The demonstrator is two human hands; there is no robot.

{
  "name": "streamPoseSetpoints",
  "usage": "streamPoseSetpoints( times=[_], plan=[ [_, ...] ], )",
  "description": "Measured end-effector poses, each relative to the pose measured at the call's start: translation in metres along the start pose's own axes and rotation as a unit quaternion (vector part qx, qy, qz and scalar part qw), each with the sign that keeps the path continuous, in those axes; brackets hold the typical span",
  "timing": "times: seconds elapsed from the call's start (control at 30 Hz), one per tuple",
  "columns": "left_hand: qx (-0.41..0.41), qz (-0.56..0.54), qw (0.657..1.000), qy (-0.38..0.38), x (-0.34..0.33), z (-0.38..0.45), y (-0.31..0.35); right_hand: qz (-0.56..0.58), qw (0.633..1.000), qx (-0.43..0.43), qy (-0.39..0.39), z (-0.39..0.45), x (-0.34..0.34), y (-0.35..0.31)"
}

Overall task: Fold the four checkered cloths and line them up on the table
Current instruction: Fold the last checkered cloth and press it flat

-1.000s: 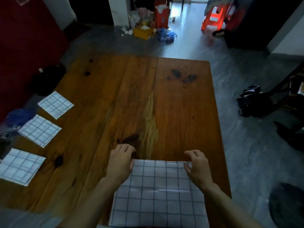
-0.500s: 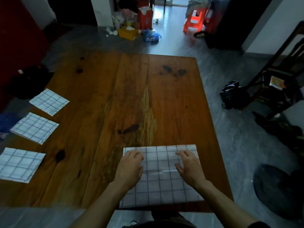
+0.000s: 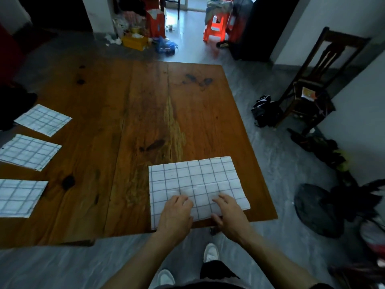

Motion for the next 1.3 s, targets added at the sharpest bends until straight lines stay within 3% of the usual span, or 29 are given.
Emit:
streamPoseSetpoints(
  times=[0.5,0.9,1.3],
  plan=[
    [0.082,0.058,0.995,0.005,-0.037,0.009,0.005,-0.065,0.996,0.055,0.011,0.016,-0.026,0.006],
    [0.102,0.065,0.993,-0.006,-0.026,-0.031,-0.043,-0.042,0.999,0.0,-0.002,0.01,-0.005,0.085],
    [0.093,0.055,0.994,-0.007,-0.017,-0.037,-0.051,-0.033,0.999,-0.016,0.019,0.0,0.006,0.066]
  ],
)
Point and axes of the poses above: each hand's wrist, its own z-axis towards the middle knuckle, its own x-axis out of the back of the hand, y = z × x, the point moved 5 cm from there along z, towards the middle knuckle, and after that the axes turned 2 degrees about -z, right-handed, at the moved point
